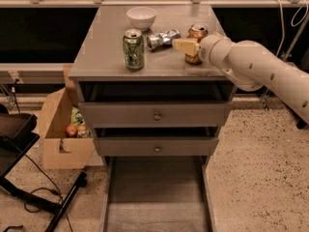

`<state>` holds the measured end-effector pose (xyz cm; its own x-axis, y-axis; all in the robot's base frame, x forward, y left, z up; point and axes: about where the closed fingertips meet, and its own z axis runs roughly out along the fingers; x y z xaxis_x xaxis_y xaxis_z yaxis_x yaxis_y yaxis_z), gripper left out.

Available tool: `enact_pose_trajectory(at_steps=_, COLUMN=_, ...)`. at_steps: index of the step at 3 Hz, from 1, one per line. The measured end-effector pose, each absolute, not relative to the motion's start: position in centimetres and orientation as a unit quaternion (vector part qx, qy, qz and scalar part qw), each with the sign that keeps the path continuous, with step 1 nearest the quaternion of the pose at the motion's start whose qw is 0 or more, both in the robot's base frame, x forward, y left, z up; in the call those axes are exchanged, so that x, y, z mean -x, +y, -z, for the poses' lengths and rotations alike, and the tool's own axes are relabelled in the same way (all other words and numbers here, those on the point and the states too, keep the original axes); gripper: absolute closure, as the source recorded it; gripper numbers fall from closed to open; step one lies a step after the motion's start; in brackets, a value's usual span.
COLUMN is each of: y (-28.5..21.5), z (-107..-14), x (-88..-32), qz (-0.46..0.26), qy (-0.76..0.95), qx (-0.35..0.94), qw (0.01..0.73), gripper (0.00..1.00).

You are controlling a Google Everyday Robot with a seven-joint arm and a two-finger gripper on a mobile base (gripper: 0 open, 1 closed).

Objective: Pick orange can from bottom drawer and place on counter

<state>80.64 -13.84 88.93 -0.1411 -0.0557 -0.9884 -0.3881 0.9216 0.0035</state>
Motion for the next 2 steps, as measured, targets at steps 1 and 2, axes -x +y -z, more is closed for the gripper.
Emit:
enact_pose_trajectory(at_steps=1, y=-13.84, z=-88.93, x=-80.64, qz=-0.130, qy=0.744, qx=0.149, qw=0.638, gripper=0.00)
enact_pose_trajectory(at_steps=2, y=-13.51, z=-89.78, x=-80.50, qz=-0.130, qy=0.745, qx=0.165, qw=0.633, gripper=0.00)
